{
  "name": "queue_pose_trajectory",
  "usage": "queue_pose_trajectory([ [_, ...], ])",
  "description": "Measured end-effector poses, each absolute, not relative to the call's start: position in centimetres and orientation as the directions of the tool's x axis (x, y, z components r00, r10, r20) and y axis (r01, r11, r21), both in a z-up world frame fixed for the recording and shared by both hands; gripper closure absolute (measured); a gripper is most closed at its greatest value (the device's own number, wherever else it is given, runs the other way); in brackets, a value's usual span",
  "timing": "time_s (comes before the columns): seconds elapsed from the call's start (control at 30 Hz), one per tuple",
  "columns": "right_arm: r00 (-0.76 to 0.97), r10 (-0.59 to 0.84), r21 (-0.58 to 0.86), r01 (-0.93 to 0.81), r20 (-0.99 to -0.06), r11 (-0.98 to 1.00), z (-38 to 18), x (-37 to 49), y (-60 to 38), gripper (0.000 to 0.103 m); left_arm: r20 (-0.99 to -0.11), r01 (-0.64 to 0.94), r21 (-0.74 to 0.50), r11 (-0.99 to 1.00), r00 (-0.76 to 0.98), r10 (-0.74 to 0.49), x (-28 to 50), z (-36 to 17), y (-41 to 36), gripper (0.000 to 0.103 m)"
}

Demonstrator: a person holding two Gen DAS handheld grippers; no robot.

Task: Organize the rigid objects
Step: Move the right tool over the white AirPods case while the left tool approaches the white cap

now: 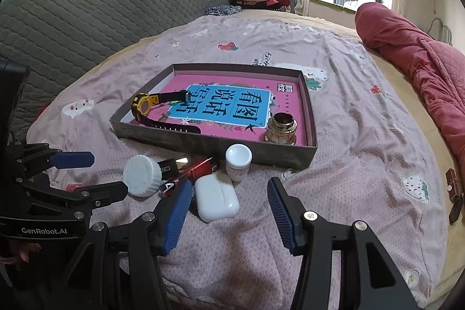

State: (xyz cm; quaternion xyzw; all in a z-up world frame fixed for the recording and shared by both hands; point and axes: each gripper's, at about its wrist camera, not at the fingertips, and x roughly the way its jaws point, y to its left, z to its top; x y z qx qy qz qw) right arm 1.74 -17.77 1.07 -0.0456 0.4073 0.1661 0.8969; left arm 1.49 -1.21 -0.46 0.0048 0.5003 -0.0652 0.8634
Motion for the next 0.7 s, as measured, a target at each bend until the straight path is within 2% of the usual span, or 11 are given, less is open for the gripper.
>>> queue_pose_trajectory([
  [0.7,0.52,0.231,0.024,-0.373,-0.822,0.927,-2.0,2.5,-16.3,0.049,-0.88,0.114,-0.059,0.992,0.464,-0.106,2.2,-2.6,-1.7,0.028],
])
